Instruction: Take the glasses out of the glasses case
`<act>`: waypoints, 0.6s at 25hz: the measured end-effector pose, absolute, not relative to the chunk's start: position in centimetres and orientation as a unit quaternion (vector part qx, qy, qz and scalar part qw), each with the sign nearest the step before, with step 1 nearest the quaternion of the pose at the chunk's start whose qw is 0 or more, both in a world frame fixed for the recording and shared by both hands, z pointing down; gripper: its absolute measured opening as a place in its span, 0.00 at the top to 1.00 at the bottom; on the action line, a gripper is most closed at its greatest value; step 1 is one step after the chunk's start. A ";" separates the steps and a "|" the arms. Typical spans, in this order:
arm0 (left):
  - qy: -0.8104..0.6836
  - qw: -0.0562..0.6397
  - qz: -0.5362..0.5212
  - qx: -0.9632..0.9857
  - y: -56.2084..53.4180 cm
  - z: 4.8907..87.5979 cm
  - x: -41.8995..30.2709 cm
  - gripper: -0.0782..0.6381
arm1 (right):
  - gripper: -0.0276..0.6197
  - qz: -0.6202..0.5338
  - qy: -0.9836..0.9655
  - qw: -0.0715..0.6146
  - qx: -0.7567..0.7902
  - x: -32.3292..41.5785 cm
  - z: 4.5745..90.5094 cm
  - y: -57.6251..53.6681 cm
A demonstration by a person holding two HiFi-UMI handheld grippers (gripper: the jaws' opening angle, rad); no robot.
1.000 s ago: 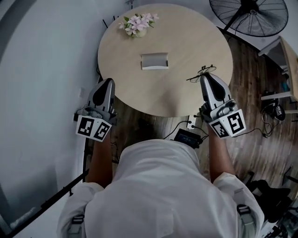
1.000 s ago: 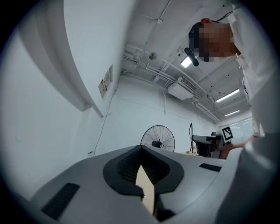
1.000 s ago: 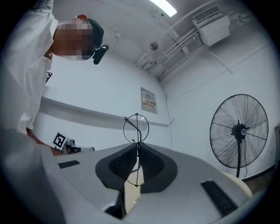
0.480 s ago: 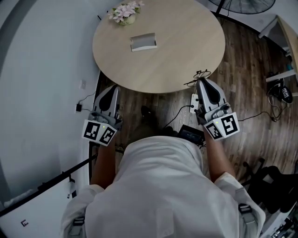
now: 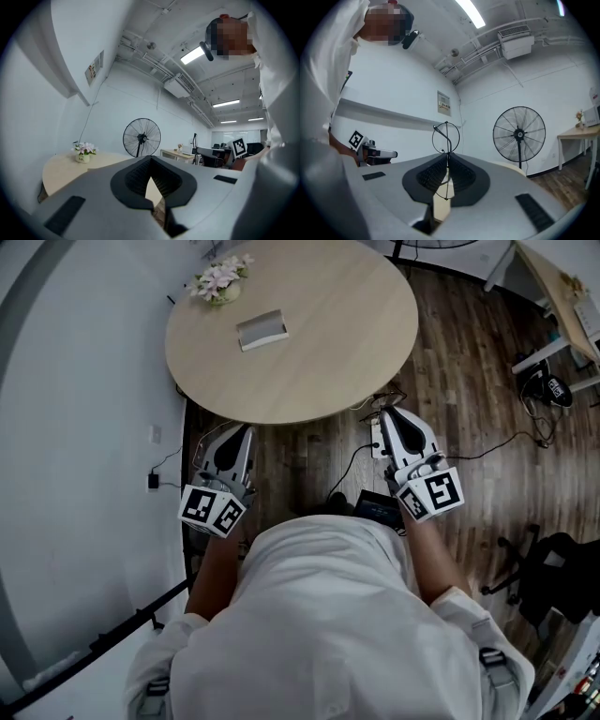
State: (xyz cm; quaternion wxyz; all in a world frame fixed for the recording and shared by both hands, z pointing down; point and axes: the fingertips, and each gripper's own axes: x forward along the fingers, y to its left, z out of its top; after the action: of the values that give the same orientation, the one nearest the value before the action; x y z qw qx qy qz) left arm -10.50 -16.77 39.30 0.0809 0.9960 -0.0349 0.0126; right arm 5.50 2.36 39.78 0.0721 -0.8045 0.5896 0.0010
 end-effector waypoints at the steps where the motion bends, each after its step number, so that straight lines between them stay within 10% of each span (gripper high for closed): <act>1: -0.029 0.085 0.012 0.996 -16.7 39.5 -10.6 0.88 | 0.91 -0.001 0.581 0.063 -0.811 5.2 39.9 2.7; 15: 0.048 0.137 -0.025 0.989 -17.7 39.5 -21.7 0.88 | 0.91 -0.044 0.548 0.032 -0.835 -6.6 40.2 0.1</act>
State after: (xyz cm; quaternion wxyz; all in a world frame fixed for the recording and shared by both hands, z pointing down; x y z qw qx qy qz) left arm -21.65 -17.72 39.54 0.1371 0.9891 0.0480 -0.0252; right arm -6.61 0.06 40.21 0.0324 -0.8346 0.5482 -0.0439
